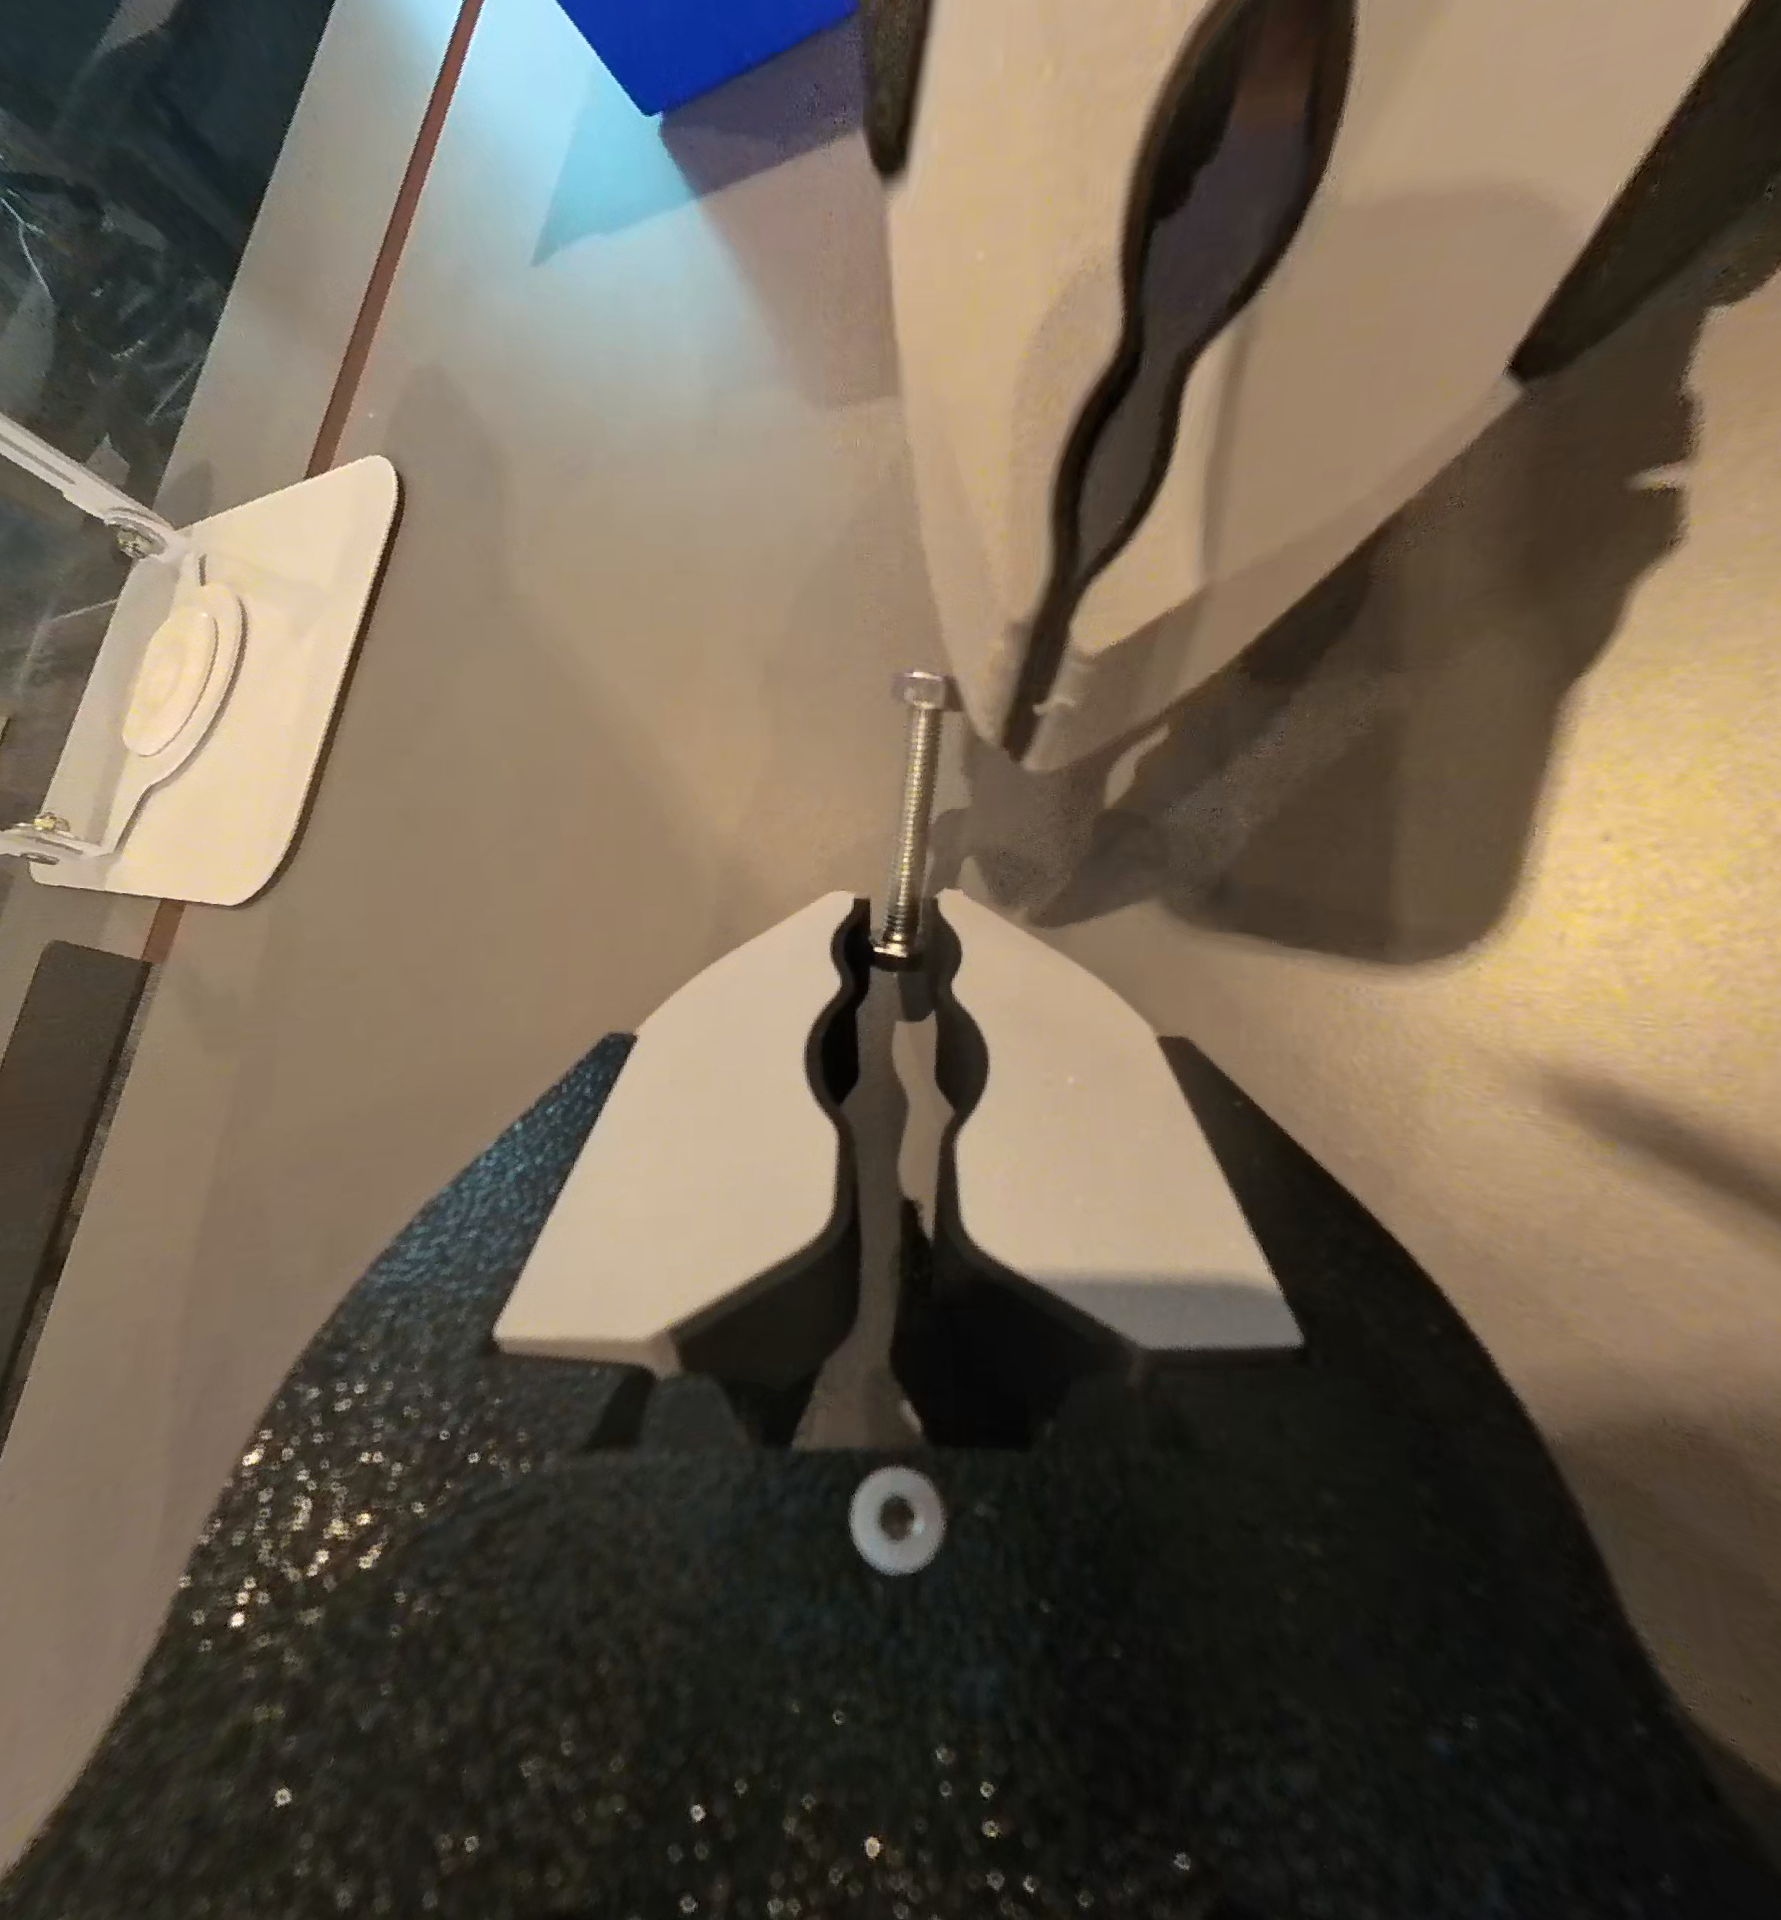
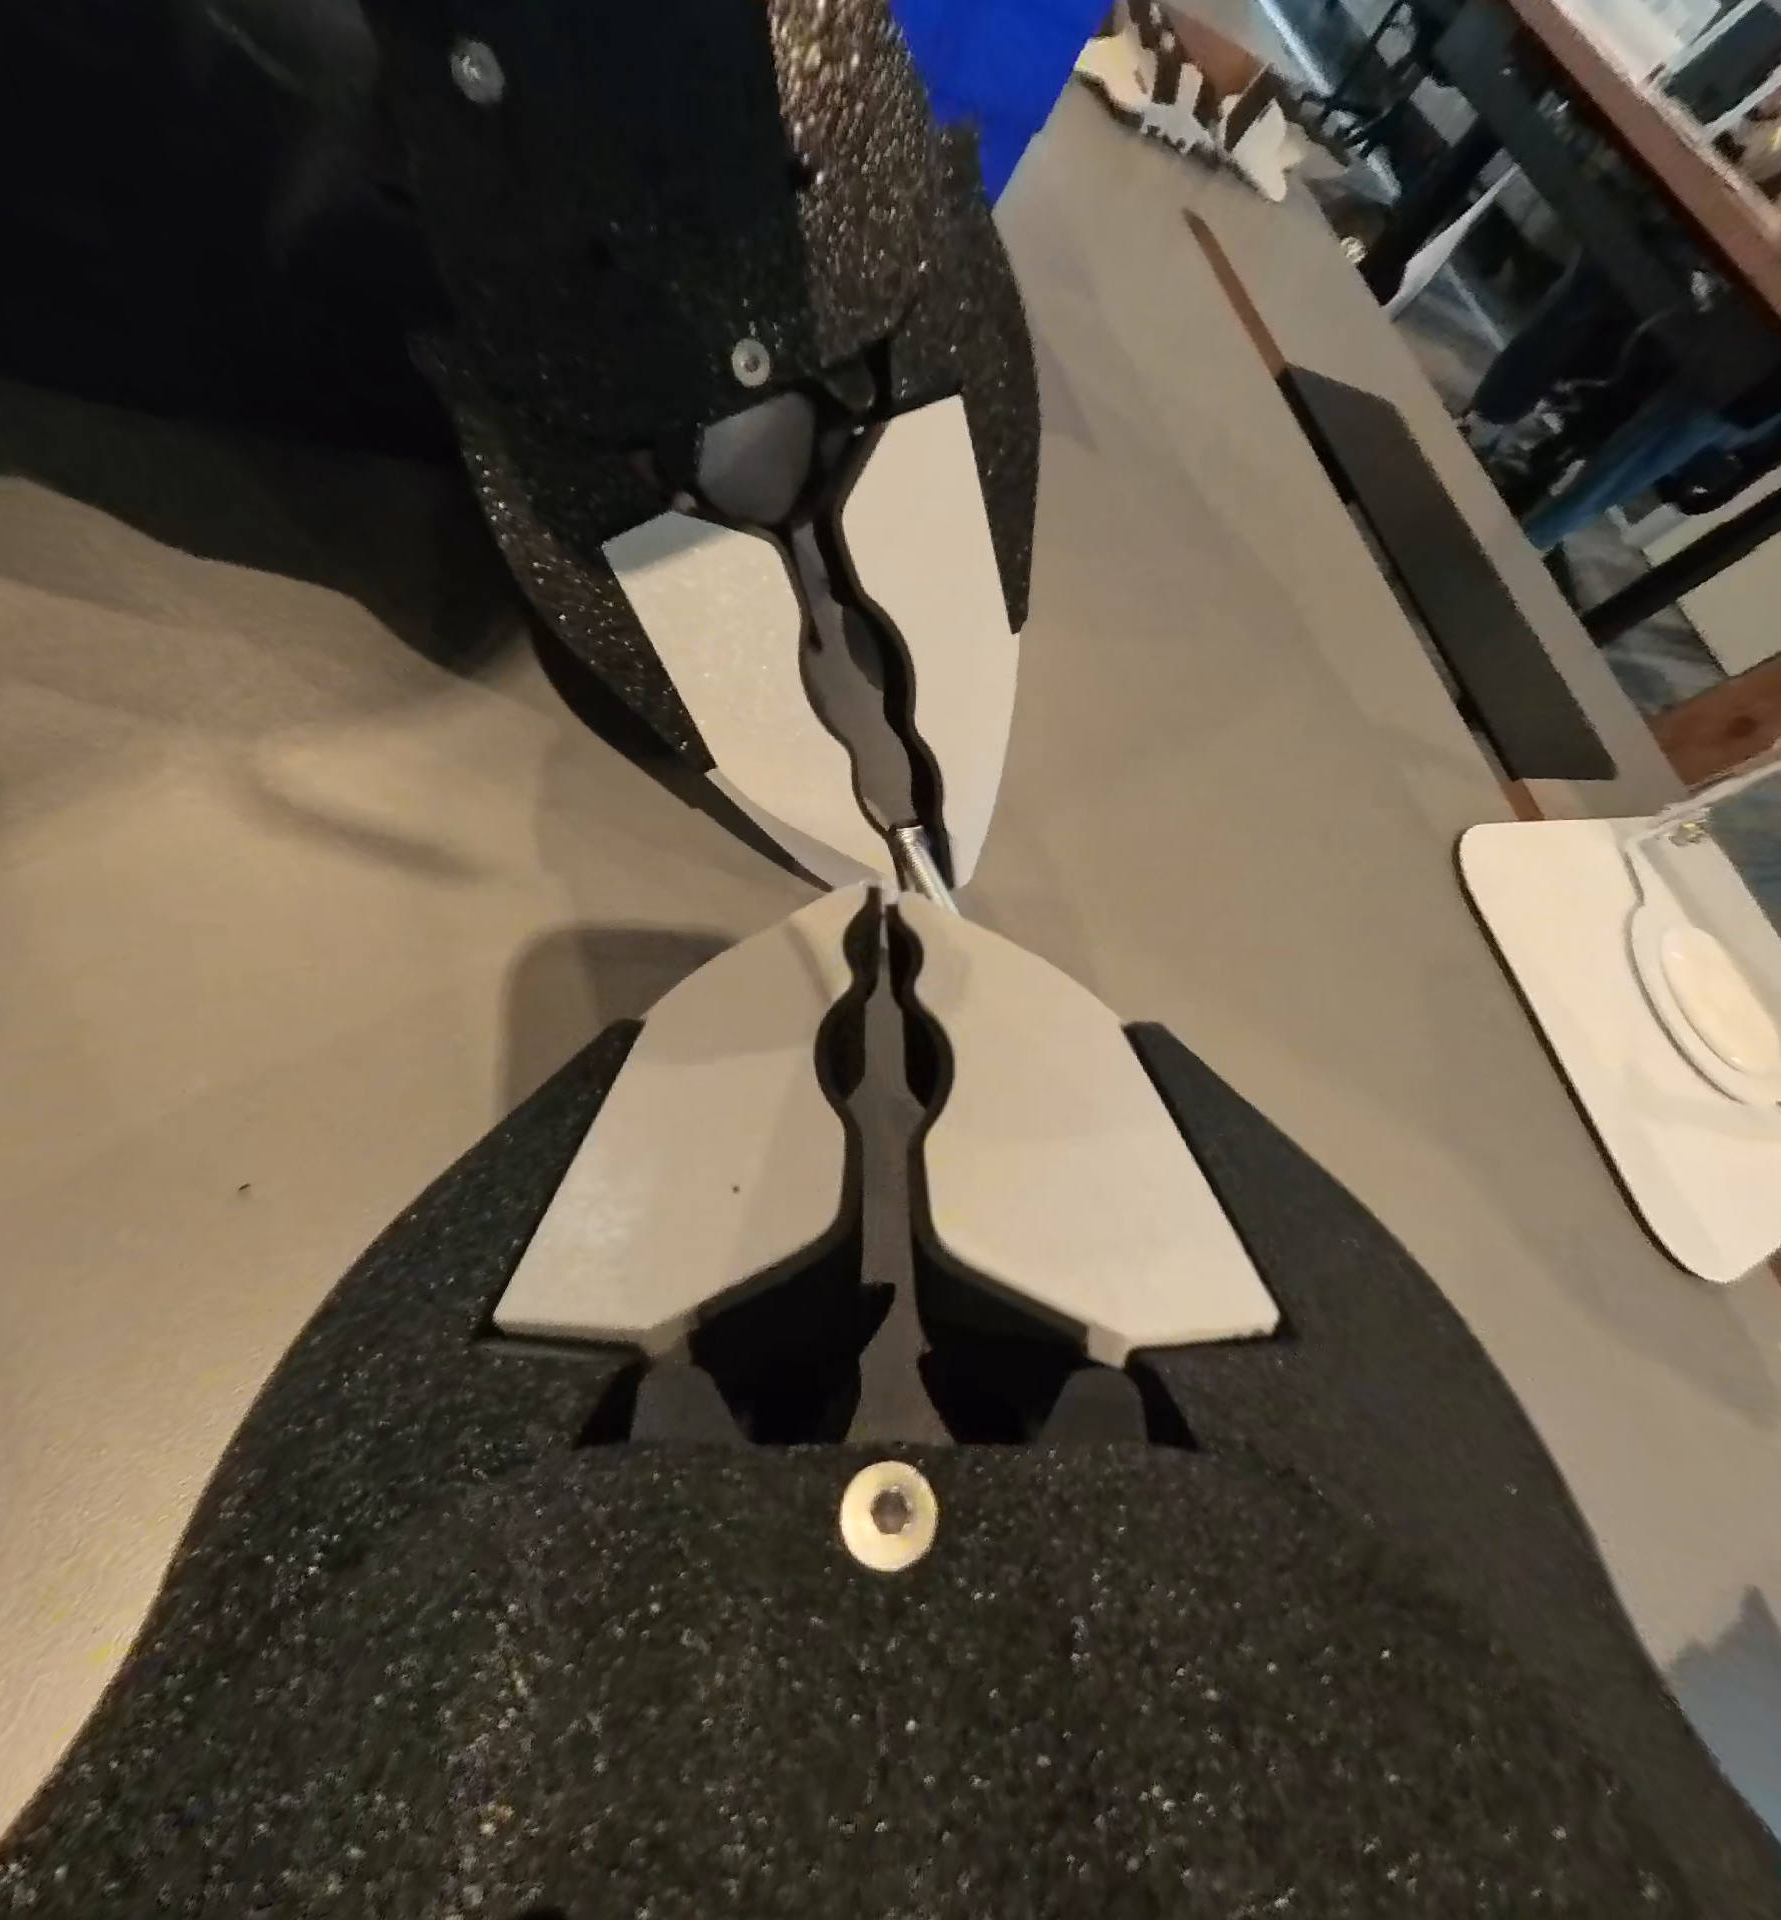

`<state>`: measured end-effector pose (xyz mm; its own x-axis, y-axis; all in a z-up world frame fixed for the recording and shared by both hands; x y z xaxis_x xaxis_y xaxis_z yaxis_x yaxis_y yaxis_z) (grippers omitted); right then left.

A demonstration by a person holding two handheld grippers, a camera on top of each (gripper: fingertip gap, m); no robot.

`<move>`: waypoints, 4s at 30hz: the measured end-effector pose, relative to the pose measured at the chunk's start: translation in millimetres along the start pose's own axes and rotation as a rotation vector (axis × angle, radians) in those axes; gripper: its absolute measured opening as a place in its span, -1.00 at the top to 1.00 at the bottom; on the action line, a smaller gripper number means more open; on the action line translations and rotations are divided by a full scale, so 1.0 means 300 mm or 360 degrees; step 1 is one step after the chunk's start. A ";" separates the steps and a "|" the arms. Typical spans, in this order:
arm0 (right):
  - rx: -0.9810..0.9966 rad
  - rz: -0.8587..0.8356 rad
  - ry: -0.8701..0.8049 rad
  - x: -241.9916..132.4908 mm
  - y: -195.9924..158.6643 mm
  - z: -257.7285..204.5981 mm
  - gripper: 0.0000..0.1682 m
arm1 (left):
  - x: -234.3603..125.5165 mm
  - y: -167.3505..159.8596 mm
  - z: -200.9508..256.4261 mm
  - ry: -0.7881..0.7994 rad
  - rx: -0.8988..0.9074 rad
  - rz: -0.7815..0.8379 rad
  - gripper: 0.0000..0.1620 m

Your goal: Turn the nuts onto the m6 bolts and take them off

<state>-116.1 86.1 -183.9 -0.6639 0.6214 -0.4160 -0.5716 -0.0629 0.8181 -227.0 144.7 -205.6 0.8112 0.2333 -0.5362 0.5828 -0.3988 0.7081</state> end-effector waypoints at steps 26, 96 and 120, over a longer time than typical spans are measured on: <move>0.0692 -0.0081 0.0034 0.029 -0.040 0.051 0.87 | 0.002 0.002 0.002 0.0004 0.0032 0.0010 0.88; 0.0021 -0.0029 -0.0222 -0.034 -0.056 0.063 0.88 | 0.009 -0.002 0.005 -0.0020 0.0010 0.0014 0.88; 0.0379 -0.1482 -0.0541 -0.695 -0.305 0.176 0.88 | 0.033 -0.006 0.004 -0.0035 0.0016 0.0027 0.88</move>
<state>100.1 3.6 -151.0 0.1890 0.5355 -0.8231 -0.6558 0.6928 0.3000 -220.2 146.6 -212.8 0.8196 0.2071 -0.5342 0.5684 -0.4113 0.7125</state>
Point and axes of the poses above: each gripper's, where its closed fingertips meet, x out along the fingers, y out of its top, z = x × y across the jaws, the point moved 8 cm from there along -x, back along the fingers, and after that the axes turned 5 degrees about z, right-handed, at the moved point
